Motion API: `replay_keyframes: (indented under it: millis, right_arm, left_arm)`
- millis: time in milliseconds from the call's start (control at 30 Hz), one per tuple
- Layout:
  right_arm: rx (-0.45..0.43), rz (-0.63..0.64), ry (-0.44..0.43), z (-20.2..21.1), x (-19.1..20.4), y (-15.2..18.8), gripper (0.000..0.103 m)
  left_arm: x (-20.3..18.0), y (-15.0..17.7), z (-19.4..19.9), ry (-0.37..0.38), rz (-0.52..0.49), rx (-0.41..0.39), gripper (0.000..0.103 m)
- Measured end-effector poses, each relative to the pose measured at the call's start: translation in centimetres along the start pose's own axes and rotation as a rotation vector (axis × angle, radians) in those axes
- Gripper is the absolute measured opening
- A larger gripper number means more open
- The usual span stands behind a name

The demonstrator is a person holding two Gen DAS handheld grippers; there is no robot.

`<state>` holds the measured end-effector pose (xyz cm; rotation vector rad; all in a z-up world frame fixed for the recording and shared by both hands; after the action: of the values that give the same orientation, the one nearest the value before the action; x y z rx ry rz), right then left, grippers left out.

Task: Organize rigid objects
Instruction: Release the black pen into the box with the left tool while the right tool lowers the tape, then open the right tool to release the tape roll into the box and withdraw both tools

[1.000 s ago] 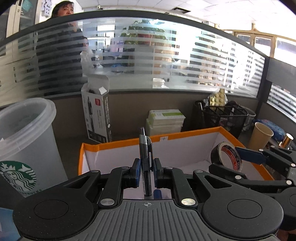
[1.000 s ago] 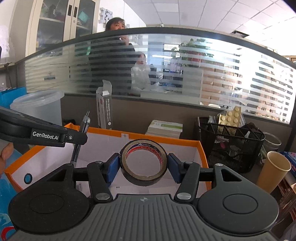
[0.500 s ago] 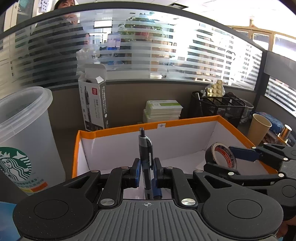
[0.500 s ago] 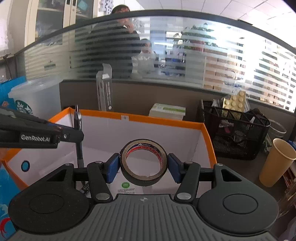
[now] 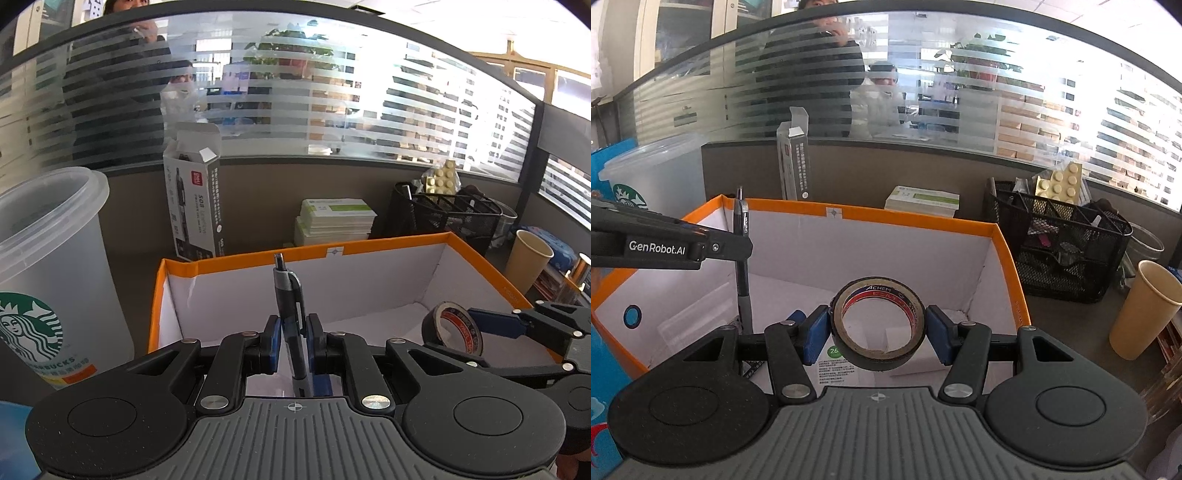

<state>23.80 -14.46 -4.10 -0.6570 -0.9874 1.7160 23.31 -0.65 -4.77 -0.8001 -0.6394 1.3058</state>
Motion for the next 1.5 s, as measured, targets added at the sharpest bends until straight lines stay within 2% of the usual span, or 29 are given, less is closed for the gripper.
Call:
replay_keyframes:
  millis: [233, 333, 600, 667, 833, 933, 1100, 1167, 1333, 1400, 1467, 1500]
  right_arm:
    - [0.002, 0.003, -0.002, 0.1, 0.0, 0.1, 0.053]
    - [0.003, 0.005, -0.001, 0.1, 0.0, 0.1, 0.053]
    - [0.008, 0.006, -0.008, 0.0, 0.2, 0.3, 0.054]
    - [0.005, 0.005, -0.009, 0.1, 0.2, 0.3, 0.054]
    - [-0.016, -0.011, -0.033, 0.5, 0.3, 0.0, 0.062]
    - [-0.035, -0.004, 0.0, 0.9, 0.3, -0.1, 0.07]
    - [-0.067, -0.013, 0.002, 1.7, 0.1, -0.4, 0.07]
    - [-0.078, -0.014, -0.005, 2.0, 0.2, -0.5, 0.07]
    - [-0.1, -0.015, -0.011, 3.0, 0.4, -0.6, 0.07]
    - [-0.109, -0.019, -0.012, 3.4, 0.5, -0.6, 0.071]
    - [-0.118, -0.022, -0.013, 3.9, 0.7, -0.5, 0.071]
    - [-0.123, -0.025, -0.014, 4.3, 0.7, -0.4, 0.072]
  left_arm:
    - [0.4, -0.1, -0.9, -0.022, 0.014, 0.018, 0.013]
    - [0.6, 0.3, -1.6, -0.013, 0.029, 0.052, 0.013]
    - [0.5, 0.4, -1.3, -0.021, 0.024, 0.044, 0.013]
    - [0.6, 0.3, -1.0, -0.029, 0.023, 0.033, 0.016]
    - [-0.1, 0.2, 0.1, -0.02, -0.002, 0.01, 0.017]
    - [-0.5, 0.0, 0.8, -0.021, -0.013, -0.003, 0.025]
    - [-0.8, -0.1, 2.6, -0.022, -0.025, -0.03, 0.028]
    - [-1.0, -0.2, 3.6, -0.027, -0.031, -0.047, 0.039]
    - [-1.3, -0.2, 6.0, -0.046, -0.053, -0.088, 0.052]
    - [-1.5, -0.2, 6.7, -0.048, -0.057, -0.097, 0.062]
    - [-1.7, 0.0, 7.6, -0.056, -0.06, -0.115, 0.08]
    - [-1.8, 0.0, 8.0, -0.058, -0.062, -0.125, 0.083]
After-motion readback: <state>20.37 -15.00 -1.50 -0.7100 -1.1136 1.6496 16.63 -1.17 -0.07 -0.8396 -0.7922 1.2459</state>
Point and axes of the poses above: each gripper's, at about its wrist camera, not at the fingertips, and z roughly against the way its jaws point, x to its left, y to its underside, the point moved 6 cm from there along -z, roughly the way its jaws point, and after that the axes turned 3 degrees about -y, right-handed, at the moved point
